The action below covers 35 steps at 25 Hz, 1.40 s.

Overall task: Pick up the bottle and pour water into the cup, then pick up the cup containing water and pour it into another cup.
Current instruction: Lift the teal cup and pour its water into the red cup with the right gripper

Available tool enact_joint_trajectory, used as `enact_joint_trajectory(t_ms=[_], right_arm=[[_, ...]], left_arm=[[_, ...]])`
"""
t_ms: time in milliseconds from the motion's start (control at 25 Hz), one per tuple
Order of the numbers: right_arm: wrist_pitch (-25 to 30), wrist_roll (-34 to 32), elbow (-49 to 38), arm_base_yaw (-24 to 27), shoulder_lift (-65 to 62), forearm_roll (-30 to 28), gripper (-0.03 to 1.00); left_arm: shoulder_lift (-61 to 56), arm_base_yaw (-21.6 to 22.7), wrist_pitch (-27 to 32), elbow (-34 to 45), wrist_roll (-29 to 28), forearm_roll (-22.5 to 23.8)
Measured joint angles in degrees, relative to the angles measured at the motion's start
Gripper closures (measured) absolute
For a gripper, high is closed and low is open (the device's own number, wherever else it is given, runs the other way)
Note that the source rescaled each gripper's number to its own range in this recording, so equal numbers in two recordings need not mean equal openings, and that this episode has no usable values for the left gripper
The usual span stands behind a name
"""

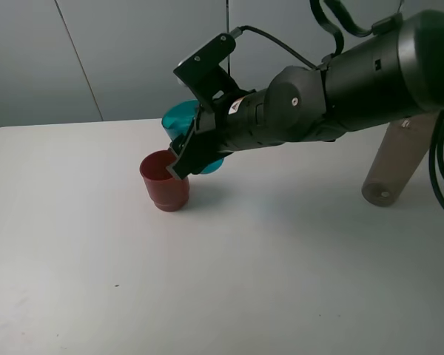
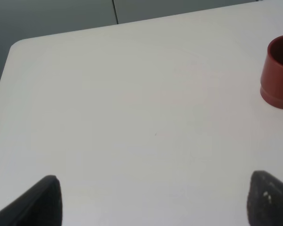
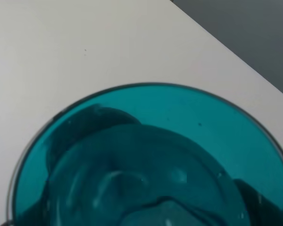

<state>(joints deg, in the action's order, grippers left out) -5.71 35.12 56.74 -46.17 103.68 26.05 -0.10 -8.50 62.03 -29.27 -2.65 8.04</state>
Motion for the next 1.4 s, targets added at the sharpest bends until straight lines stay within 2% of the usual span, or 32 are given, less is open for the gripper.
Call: enact_joint_trajectory(t_ms=[360, 880, 1400], right_arm=[[-0.53, 3.04, 3.84, 2.18, 4.42, -3.21, 0.86], [-0.06, 18.71, 8.62, 3.88, 9.11, -4.02, 0.86], [-0.15, 34.28, 8.62, 3.88, 10.94, -4.46, 0.86]], left_arm=[[0.00, 0.00, 0.00, 0.00, 0.33, 0.00], [0.00, 0.00, 0.00, 0.00, 0.26, 0.00], [0.00, 0.00, 0.00, 0.00, 0.36, 0.00]])
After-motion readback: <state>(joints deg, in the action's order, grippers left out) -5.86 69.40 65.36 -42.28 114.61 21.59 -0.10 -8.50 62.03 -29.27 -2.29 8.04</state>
